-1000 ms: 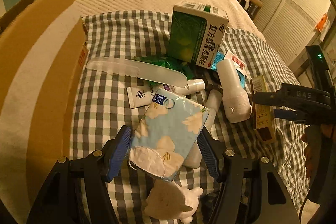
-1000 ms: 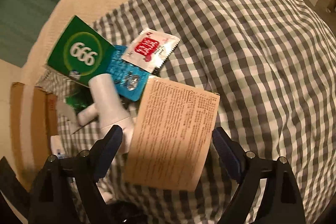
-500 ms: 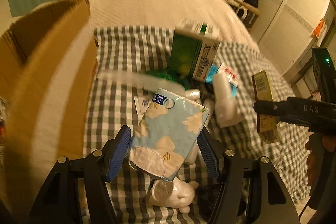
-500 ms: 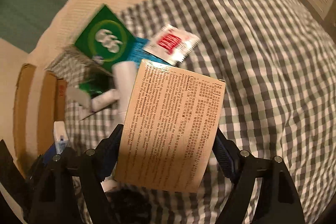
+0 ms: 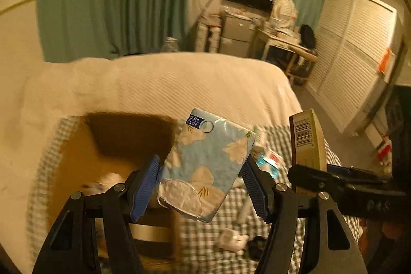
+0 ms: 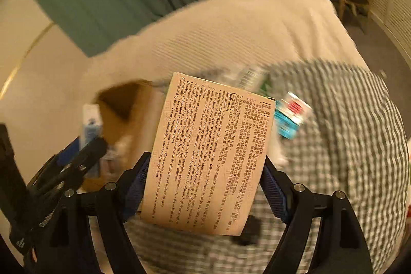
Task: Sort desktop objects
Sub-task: 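Carry tissue pack and tan box into the cardboard box and release both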
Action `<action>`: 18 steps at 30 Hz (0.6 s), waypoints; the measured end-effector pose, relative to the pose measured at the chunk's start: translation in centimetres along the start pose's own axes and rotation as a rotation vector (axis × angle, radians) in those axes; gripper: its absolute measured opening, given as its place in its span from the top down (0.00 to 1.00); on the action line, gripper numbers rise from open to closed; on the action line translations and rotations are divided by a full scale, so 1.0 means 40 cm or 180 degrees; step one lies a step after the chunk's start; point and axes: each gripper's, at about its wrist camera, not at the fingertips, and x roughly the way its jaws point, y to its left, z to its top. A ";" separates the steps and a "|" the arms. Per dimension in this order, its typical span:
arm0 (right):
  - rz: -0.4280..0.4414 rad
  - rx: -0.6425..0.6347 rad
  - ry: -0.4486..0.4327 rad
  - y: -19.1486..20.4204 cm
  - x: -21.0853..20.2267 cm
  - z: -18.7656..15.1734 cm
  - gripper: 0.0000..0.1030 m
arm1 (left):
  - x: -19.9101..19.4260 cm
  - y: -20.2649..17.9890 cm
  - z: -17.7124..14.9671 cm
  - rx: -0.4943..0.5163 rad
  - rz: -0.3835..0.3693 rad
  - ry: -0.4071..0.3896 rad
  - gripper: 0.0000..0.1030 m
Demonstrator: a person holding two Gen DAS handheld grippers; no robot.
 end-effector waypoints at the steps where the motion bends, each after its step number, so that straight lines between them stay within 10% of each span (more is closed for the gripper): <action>1: 0.0073 -0.0055 -0.0061 0.048 -0.016 0.009 0.23 | -0.015 0.019 0.015 -0.0062 0.0044 0.0033 0.35; 6: 0.0402 -0.0191 -0.0250 0.248 -0.031 0.044 0.23 | -0.054 0.176 0.072 -0.0613 0.0352 0.0171 0.35; 12: 0.0386 -0.0247 -0.0234 0.384 0.080 0.029 0.23 | 0.012 0.375 -0.046 -0.1235 0.0603 0.0098 0.35; 18: 0.0337 -0.0359 -0.0021 0.429 0.220 -0.004 0.23 | 0.133 0.459 -0.148 -0.1074 0.0868 0.0569 0.35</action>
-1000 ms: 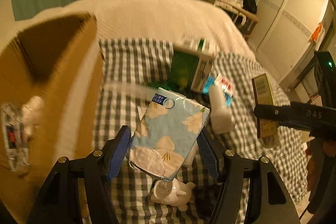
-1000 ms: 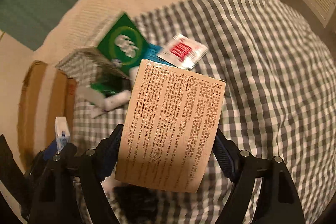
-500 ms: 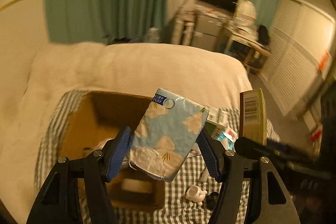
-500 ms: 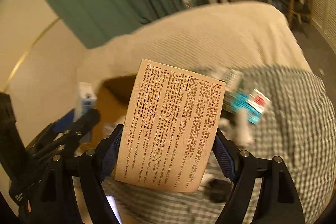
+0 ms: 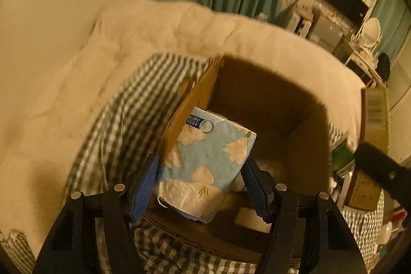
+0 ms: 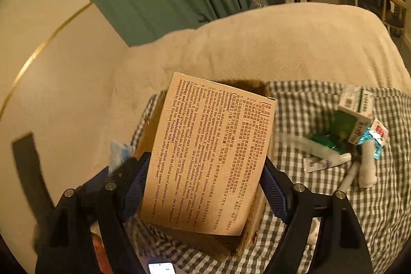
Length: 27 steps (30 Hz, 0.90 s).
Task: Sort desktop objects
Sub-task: 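Carry tissue pack and tan box into the cardboard box and release both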
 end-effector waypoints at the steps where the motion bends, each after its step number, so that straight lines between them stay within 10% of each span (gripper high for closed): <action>1: -0.0004 -0.0057 0.0004 -0.002 0.013 0.001 0.23 | 0.014 0.007 0.000 -0.0027 -0.0030 0.0039 0.35; 12: -0.0042 -0.0336 0.0052 0.010 0.163 0.003 0.23 | 0.080 -0.050 -0.033 0.0677 0.0142 0.0146 0.32; 17: -0.0110 -0.0396 0.0002 0.020 0.189 -0.002 0.15 | 0.071 -0.079 -0.039 0.0913 0.0312 0.0078 0.06; 27: -0.0150 -0.0318 -0.0378 -0.022 0.053 0.014 0.11 | -0.005 -0.097 -0.028 0.0719 0.0186 0.0039 0.06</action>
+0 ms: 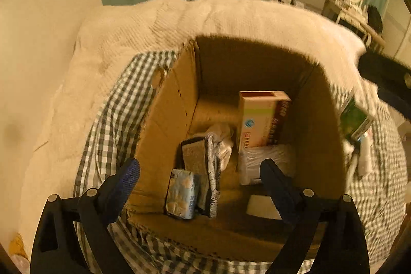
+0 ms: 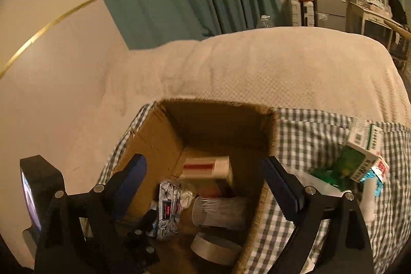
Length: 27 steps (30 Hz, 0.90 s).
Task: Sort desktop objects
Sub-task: 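Carry tissue pack and tan box into the cardboard box and release both, then move both grippers back over the remaining items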
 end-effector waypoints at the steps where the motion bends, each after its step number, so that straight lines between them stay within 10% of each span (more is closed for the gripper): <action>1: -0.0007 0.0028 -0.0028 -0.011 -0.021 0.006 0.11 | -0.019 -0.001 0.004 -0.0038 -0.0011 -0.0063 0.06; 27: -0.0963 0.0748 -0.0459 -0.561 -0.571 -0.030 0.09 | -0.203 -0.496 0.025 -0.0167 -0.0484 -0.0291 0.03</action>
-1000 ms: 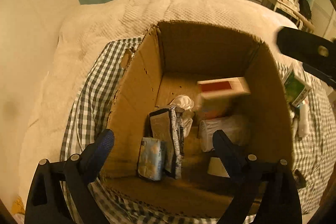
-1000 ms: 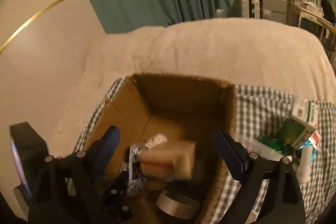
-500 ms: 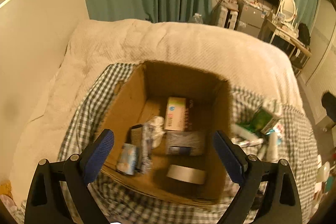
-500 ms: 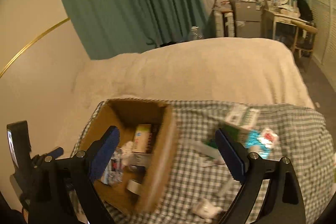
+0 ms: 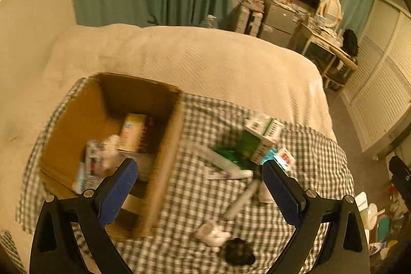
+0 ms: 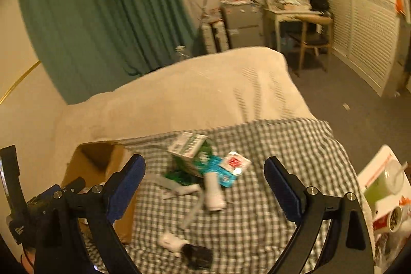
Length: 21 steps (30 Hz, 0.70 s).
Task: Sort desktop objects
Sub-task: 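Move both grippers back over the remaining items, then grasp the green medicine box with the left gripper while the right grasps the red-and-white sachet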
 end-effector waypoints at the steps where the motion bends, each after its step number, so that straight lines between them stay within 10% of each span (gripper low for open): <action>1: -0.0030 0.0049 0.0022 -0.031 0.003 0.000 0.09 | 0.014 -0.030 -0.006 0.0083 0.0001 0.0019 0.03; 21: -0.0025 0.0378 0.0528 -0.314 0.364 -0.076 0.09 | 0.368 -0.263 -0.079 0.0589 -0.0136 0.0365 0.03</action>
